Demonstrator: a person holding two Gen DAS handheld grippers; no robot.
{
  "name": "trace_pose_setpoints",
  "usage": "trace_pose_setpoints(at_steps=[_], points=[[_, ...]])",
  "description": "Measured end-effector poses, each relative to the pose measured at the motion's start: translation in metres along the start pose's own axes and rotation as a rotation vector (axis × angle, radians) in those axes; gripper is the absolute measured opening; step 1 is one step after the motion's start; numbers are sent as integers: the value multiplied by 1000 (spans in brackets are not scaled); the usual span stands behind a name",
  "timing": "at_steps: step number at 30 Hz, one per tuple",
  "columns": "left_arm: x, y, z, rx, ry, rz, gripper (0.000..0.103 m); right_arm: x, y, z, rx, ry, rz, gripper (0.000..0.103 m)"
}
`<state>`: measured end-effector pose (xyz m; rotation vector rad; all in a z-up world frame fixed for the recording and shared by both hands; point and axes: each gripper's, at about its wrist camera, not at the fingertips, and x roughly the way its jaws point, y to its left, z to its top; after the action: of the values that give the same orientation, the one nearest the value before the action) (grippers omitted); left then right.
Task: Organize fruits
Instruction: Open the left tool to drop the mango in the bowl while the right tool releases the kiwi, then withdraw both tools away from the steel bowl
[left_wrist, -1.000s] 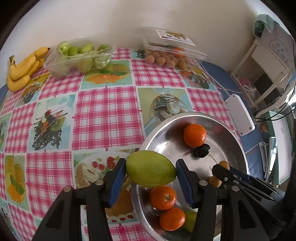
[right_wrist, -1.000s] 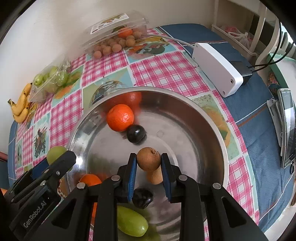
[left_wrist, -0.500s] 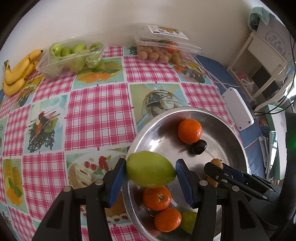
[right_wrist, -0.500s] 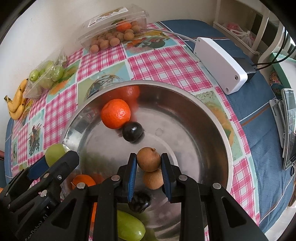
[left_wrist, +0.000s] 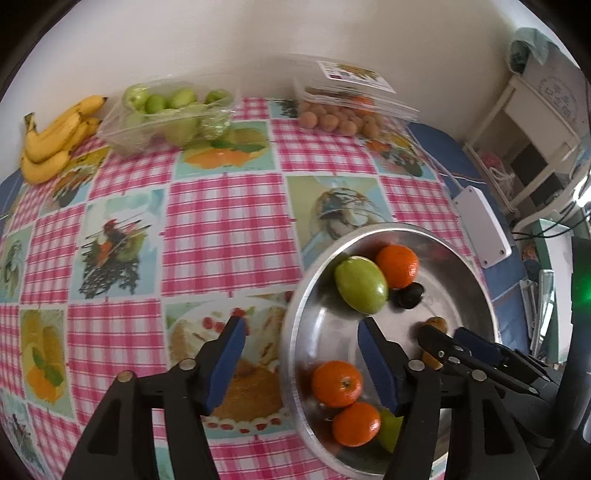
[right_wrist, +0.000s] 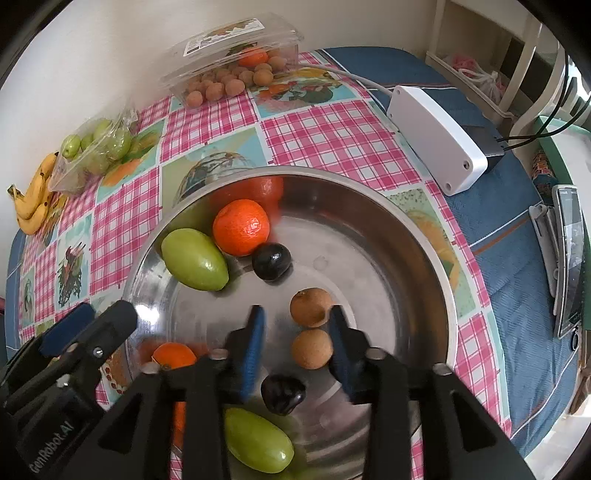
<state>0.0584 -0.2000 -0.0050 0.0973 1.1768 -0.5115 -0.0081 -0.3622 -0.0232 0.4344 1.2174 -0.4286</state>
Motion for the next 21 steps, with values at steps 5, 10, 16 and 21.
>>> trace_pose_setpoints(at_steps=[5,10,16,21], points=[[1,20,-3,-28,16,119,79,1,4,-1,-9,11,-12,53],[4,42,-9,-55,25,208,99,3,8,-2,-11,11,-23,70],[0,51,-13,-53,6,244,103,6,12,-4,-18,20,-28,81],[-6,55,-18,-55,-15,261,103,1,16,-5,-28,1,-31,82]])
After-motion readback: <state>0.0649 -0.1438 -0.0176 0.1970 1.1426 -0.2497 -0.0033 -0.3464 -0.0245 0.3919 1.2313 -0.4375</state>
